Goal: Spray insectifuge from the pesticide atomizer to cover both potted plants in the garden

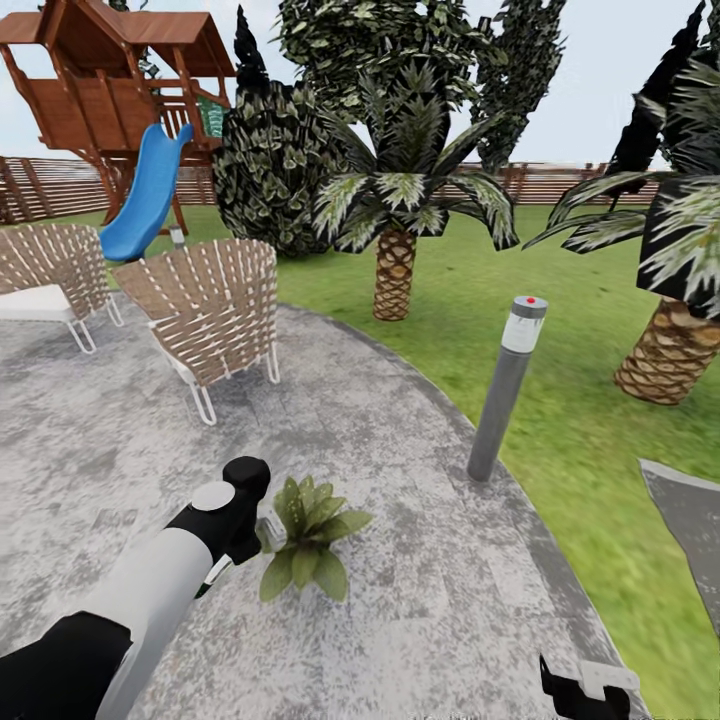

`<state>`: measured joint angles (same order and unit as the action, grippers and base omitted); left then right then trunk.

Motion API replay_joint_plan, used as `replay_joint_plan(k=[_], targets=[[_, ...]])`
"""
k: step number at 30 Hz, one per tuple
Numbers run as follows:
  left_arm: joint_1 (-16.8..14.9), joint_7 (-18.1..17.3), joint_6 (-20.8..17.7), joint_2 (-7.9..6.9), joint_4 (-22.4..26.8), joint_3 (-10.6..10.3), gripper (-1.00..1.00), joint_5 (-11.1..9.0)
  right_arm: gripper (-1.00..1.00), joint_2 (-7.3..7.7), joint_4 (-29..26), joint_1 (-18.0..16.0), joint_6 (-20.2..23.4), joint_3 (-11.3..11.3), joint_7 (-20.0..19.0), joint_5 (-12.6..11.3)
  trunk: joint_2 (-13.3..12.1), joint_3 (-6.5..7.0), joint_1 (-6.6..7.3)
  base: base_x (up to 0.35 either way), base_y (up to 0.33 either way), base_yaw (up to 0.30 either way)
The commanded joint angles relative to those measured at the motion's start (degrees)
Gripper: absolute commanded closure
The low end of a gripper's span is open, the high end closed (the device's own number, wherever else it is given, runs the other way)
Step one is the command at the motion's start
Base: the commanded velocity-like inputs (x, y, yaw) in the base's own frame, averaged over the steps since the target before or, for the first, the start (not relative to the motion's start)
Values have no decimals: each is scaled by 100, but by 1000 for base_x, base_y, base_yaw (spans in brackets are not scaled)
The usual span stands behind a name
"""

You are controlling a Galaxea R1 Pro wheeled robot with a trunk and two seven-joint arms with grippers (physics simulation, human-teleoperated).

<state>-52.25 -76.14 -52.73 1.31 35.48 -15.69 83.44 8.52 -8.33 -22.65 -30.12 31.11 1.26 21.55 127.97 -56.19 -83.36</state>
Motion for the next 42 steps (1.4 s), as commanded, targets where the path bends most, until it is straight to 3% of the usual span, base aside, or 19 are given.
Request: replay_joint_plan(k=[1,9,15,18,20,23,32,42], targets=[[-4,-54,-53,1,2,-6,100,50,-100,0,7,-3,-21,38,14,60,3,-5,4,-266,-196,246],[13,-45,-53,-94,-8,46,100,50,-100,0,7,-5,-21,36,14,60,3,-5,4,-275,-183,272],[13,273,-58,-103,-72,99,100,-1,-100,0,7,-3,-21,44,14,60,3,-5,4,-65,-23,82],[18,355,-61,-104,-82,391,100,-10,-100,0,7,-3,-21,43,14,60,3,-5,4,-3,-1,4],[21,542,-62,-104,-90,744,100,-2,-100,0,7,-3,-21,38,14,60,3,-5,4,0,0,1],[38,799,-62,-103,-226,990,100,-13,-100,0,11,-4,-21,36,14,60,3,-5,4,0,0,0],[56,864,-70,-30,-418,1058,100,-62,-100,0,13,-4,-13,45,7,60,3,-5,4,0,0,0],[57,864,-158,-88,-418,1055,100,-58,-100,9,7,-4,-19,45,6,60,3,-5,4,97,-30,0]])
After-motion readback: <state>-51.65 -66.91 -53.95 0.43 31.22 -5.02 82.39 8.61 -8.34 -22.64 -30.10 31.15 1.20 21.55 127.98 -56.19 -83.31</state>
